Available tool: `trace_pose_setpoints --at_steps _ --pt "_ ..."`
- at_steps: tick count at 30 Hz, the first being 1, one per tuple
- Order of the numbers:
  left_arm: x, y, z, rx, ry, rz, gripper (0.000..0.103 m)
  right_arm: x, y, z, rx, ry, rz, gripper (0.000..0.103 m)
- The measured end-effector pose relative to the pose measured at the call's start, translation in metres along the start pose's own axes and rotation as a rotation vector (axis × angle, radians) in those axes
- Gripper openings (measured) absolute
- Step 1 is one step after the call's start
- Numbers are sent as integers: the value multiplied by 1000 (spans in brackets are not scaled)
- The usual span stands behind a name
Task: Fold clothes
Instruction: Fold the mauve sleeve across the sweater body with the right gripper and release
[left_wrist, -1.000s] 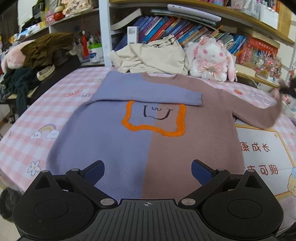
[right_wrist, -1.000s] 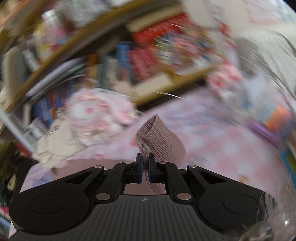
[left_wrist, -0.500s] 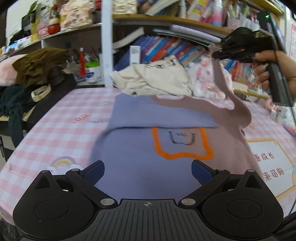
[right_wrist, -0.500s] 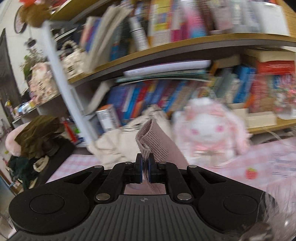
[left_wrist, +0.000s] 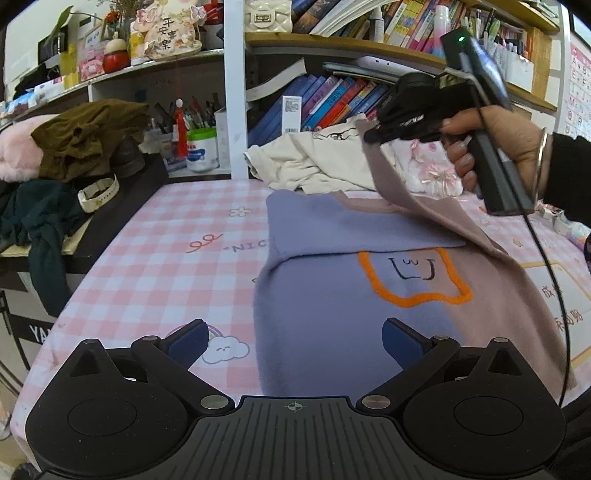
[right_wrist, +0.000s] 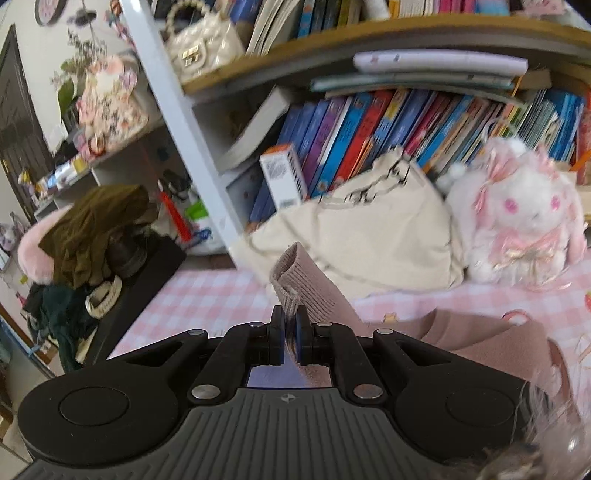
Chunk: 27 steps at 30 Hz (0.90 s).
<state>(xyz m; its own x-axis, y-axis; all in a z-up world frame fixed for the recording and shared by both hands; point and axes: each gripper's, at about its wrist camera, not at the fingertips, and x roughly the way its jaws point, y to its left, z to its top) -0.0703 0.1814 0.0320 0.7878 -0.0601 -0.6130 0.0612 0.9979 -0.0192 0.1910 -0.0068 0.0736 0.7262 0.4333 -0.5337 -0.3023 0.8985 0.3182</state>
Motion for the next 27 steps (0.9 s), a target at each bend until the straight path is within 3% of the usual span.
trace_pose_setpoints --at_steps 5,7,8,15,19,21,27 --pt "2 7 -2 -10 7 -18 101 -5 -3 -12 12 27 24 11" --pt "3 8 -2 -9 5 -25 101 -8 -5 -17 18 36 34 28" --pt "4 8 -1 -8 4 -29 101 -10 -6 -19 21 41 39 47" --pt "13 7 1 -9 25 -59 101 -23 -14 -36 42 76 62 49" --pt "19 8 2 -27 42 -71 101 -50 -30 -61 32 137 -45 51" --pt "22 8 1 -33 50 -81 101 -69 -38 -80 22 165 -94 57" --pt "36 7 -5 -47 131 -92 101 -132 -61 -145 50 227 -245 58"
